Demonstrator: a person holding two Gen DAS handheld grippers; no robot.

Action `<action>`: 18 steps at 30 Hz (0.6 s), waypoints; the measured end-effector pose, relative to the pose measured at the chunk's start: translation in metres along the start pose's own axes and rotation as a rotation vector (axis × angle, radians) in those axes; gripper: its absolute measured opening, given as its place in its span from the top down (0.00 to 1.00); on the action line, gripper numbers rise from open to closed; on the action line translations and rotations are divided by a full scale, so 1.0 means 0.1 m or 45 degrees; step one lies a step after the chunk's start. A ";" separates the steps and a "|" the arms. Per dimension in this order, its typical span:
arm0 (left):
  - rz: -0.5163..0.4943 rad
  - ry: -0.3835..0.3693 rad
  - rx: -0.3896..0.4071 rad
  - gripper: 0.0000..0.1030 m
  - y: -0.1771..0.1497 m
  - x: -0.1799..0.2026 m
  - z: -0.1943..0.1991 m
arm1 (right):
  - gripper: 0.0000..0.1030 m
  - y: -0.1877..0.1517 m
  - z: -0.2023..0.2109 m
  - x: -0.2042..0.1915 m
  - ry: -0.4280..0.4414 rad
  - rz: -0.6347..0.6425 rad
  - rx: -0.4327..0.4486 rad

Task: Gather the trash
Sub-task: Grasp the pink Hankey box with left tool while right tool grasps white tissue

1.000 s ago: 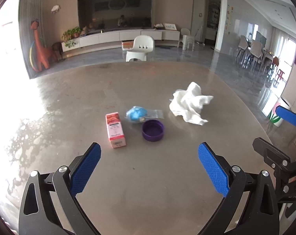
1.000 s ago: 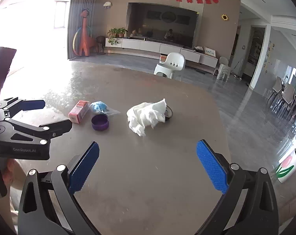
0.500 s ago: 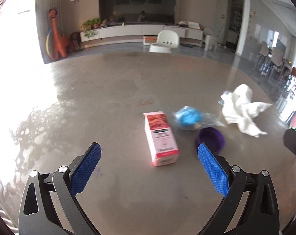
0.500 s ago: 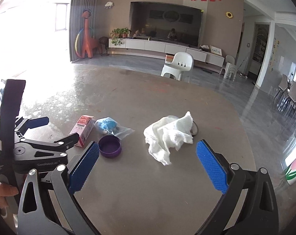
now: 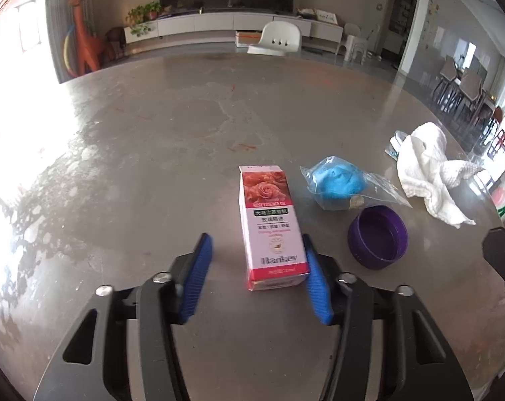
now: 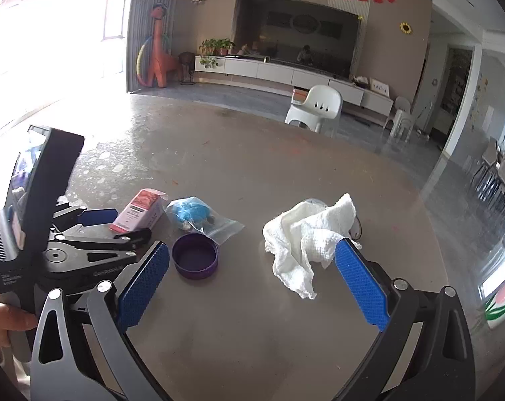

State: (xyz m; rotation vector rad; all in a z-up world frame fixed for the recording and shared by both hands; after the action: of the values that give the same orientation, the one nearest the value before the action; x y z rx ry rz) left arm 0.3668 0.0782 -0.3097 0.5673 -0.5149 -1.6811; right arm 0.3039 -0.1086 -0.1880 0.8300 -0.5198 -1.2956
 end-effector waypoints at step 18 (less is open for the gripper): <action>-0.165 -0.009 0.204 0.72 0.16 0.35 0.44 | 0.04 0.06 -0.86 0.43 -0.234 -0.088 -0.123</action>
State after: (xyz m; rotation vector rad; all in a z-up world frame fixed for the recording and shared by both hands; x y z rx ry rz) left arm 0.3465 0.0420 -0.2683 0.7246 -0.6334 -1.7747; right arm 0.3815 -0.1289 -0.2409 0.6565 -0.5730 -1.4581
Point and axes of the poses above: each gripper's, at about its wrist camera, not at the fingertips, and z roughly against the way its jaws point, x to its right, y to its top, the point moved 6 cm from there along -z, roughly the way its jaws point, and after that the axes turned 14 degrees about -z, right-handed, at the moved point
